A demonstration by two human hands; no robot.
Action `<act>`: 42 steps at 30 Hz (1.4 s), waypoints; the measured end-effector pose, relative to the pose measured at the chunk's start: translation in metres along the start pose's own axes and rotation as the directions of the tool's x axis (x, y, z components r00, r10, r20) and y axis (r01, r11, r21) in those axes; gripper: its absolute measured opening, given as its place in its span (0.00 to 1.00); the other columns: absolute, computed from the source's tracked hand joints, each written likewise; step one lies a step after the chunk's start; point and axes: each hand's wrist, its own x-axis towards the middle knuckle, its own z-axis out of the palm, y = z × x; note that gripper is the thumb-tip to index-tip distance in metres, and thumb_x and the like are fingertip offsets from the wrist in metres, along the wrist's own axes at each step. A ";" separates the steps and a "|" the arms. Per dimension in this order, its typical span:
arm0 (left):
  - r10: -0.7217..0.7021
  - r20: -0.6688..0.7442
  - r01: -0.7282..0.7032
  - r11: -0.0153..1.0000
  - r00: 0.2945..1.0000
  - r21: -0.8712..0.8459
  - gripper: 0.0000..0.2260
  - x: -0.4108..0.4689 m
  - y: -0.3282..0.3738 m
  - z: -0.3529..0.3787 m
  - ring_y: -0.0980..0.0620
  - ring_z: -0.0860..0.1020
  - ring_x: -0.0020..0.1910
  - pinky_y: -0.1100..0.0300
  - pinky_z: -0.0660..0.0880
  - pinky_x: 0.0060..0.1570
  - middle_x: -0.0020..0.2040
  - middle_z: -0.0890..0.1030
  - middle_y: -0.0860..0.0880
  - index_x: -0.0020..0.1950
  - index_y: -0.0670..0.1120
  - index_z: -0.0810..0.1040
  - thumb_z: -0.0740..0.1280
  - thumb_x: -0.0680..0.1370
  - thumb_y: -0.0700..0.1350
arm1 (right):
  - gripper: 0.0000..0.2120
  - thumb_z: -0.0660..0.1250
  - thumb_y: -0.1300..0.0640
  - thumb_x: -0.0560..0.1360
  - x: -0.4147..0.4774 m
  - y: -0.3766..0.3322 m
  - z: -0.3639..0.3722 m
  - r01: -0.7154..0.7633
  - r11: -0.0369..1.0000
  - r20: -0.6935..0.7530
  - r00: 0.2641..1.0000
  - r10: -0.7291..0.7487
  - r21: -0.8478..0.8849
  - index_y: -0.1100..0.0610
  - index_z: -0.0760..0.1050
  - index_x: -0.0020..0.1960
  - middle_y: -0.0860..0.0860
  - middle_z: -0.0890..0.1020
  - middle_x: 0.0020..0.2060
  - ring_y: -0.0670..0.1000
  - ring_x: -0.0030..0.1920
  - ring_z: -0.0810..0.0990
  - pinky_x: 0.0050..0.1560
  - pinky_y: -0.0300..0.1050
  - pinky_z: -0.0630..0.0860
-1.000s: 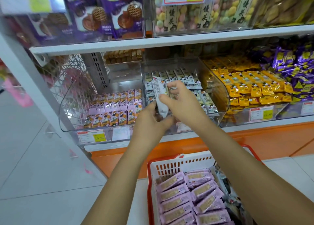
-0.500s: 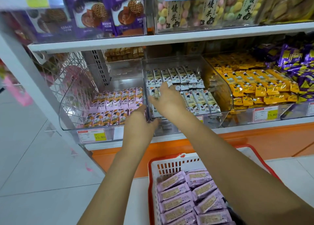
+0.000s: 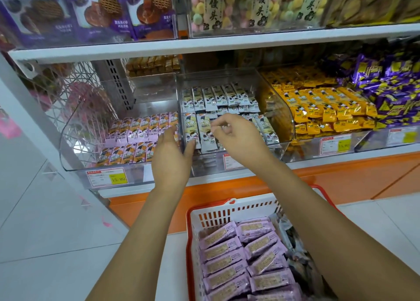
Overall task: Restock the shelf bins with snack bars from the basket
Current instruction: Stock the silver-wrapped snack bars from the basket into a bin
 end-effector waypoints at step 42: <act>-0.236 0.930 -0.548 0.756 0.281 0.358 0.15 -0.135 -0.093 0.090 0.53 0.70 0.33 0.60 0.68 0.35 0.33 0.69 0.51 0.33 0.48 0.67 0.62 0.79 0.50 | 0.24 0.59 0.62 0.78 -0.251 0.290 0.025 -0.538 0.410 -0.042 0.642 0.766 -0.737 0.64 0.57 0.71 0.60 0.71 0.63 0.56 0.60 0.76 0.52 0.44 0.77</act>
